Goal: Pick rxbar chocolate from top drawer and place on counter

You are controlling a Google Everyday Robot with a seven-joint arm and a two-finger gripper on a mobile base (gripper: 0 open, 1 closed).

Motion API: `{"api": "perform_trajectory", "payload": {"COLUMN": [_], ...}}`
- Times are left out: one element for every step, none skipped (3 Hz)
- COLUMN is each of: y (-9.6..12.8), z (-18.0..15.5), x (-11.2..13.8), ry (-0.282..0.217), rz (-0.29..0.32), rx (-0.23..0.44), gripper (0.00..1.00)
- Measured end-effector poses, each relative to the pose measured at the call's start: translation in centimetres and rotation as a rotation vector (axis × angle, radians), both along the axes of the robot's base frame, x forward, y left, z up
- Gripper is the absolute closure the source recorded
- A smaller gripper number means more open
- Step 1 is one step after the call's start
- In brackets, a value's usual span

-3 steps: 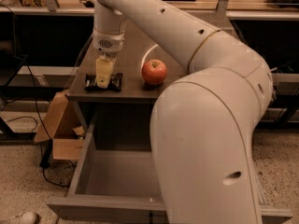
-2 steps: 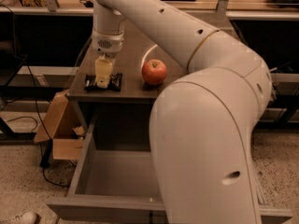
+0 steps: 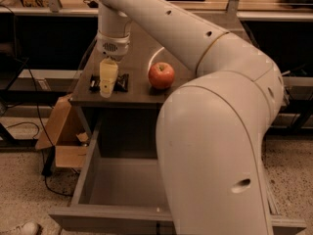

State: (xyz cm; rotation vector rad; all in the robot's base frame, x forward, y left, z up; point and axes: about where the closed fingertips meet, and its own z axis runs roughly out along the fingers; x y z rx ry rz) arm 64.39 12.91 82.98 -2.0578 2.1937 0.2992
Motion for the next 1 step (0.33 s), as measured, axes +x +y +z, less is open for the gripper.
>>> {"api": "perform_trajectory", "payload": {"y": [0.00], "z": [0.00], "x": [0.00], "ry": [0.000], "rz": [0.000], "rx": [0.000], "gripper": [0.00]}}
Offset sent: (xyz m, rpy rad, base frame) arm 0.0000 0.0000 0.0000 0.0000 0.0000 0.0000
